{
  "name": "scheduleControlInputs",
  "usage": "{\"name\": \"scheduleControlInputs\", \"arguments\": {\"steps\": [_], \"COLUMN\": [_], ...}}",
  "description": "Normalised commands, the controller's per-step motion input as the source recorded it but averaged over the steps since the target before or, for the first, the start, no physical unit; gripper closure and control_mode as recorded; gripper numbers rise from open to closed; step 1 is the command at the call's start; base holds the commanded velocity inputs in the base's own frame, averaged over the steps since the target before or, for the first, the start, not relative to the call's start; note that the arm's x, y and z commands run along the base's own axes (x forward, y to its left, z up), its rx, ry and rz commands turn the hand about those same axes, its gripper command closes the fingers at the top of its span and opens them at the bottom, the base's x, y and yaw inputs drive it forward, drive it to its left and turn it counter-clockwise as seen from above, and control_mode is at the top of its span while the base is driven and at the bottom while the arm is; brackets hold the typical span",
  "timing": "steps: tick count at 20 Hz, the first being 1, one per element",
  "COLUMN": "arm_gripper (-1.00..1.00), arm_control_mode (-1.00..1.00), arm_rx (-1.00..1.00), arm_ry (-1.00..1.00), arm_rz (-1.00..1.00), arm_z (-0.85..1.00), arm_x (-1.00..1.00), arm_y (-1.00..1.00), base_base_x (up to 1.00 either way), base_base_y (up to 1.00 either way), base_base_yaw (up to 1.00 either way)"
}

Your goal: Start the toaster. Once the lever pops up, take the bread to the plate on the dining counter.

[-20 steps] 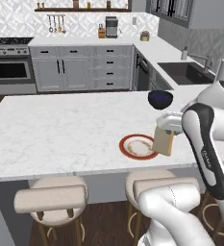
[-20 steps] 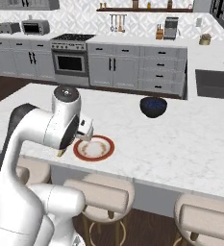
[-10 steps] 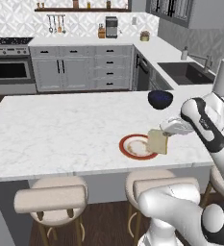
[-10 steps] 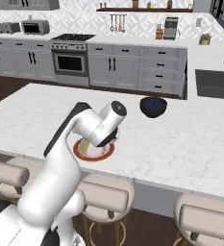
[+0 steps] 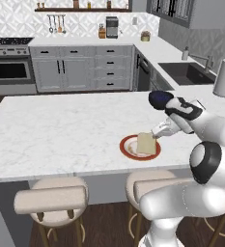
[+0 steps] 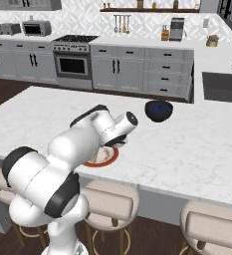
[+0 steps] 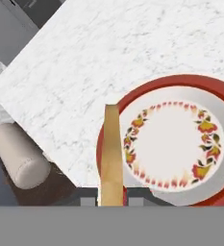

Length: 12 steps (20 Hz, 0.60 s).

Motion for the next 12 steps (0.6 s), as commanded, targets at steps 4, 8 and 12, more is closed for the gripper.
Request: {"name": "scheduleControlInputs", "arguments": {"steps": [4, 8, 12], "arm_gripper": [1.0, 1.0, 1.0], "arm_control_mode": [-1.0, -1.0, -1.0], "arm_rx": [0.0, 0.0, 0.0], "arm_ry": [0.0, 0.0, -0.01], "arm_rz": [0.05, 0.0, 0.0], "arm_z": [-0.26, -0.5, -0.55], "arm_x": [0.57, 0.15, 0.04], "arm_y": [0.07, 0.15, 0.26], "base_base_x": [0.0, 0.0, 0.0], "base_base_y": [0.0, 0.0, 0.0], "base_base_yaw": [0.0, 0.0, 0.0]}}
